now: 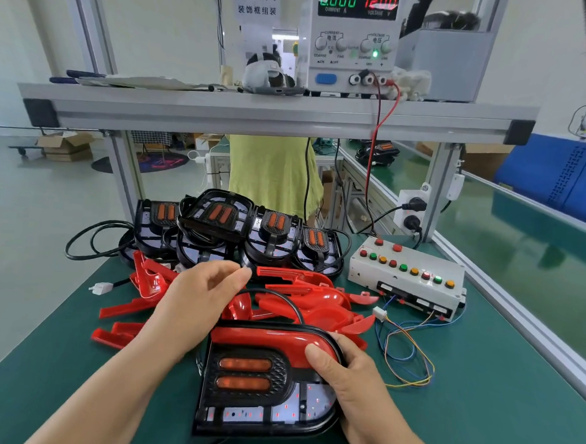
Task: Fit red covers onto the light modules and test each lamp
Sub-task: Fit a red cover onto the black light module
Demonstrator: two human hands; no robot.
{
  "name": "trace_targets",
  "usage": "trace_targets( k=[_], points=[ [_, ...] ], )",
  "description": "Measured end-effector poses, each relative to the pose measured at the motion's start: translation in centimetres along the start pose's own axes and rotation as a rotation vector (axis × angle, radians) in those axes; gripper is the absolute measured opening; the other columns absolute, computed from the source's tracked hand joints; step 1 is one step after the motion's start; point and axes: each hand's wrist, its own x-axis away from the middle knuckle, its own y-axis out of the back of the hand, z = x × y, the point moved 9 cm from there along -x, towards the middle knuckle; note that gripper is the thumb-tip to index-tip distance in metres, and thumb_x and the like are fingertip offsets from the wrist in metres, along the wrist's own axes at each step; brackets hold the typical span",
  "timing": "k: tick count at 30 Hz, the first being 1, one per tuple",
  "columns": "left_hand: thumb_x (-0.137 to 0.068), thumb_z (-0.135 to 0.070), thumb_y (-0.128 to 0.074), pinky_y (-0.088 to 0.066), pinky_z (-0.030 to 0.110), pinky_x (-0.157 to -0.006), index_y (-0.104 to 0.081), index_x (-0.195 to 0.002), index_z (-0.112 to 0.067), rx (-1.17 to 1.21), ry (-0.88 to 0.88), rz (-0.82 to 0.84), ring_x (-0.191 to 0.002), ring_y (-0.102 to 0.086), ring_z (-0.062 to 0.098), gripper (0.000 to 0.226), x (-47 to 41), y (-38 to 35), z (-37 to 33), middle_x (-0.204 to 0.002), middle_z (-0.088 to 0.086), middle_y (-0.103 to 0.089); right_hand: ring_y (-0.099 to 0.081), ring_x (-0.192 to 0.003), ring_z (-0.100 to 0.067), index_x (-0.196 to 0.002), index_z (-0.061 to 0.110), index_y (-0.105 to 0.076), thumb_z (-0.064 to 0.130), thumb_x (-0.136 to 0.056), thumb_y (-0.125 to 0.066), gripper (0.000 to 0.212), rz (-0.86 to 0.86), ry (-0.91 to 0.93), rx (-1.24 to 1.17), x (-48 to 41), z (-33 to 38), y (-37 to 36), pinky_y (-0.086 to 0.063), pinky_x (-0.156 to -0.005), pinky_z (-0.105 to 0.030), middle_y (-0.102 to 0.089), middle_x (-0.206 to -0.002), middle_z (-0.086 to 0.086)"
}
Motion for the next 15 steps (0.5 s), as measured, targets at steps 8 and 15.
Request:
trace_targets(
  k=[8, 15],
  points=[
    [-0.069, -0.072, -0.054, -0.046, 0.022, -0.083, -0.074, -0.094, -0.046, 0.131, 0.259, 0.282, -0.093, -0.065, -0.009, 0.041, 3.7, -1.6, 4.6, -0.1, -0.025, -0.072, -0.073, -0.09, -0.037, -0.094, 0.013, -0.076, 0.018, -0.055, -0.09, 0.042, -0.006, -0.032, 0.0, 0.1, -0.2, 0.1, -0.061, -0.073, -0.037, -0.075, -0.1, -0.02],
    [-0.091, -0.034, -0.058, -0.056, 0.035, -0.091, -0.075, -0.111, -0.015, 0.566, 0.381, 0.374, -0.113, -0.067, 0.026, 0.032, 6.1, -3.3, 5.9, -0.117, 0.013, -0.072, -0.071, -0.084, -0.032, -0.09, 0.016, -0.075, 0.026, -0.046, -0.093, 0.048, 0.06, -0.023, 0.039, 0.1, 0.4, -0.3, -0.059, -0.076, -0.037, -0.074, -0.098, -0.018]
  ],
)
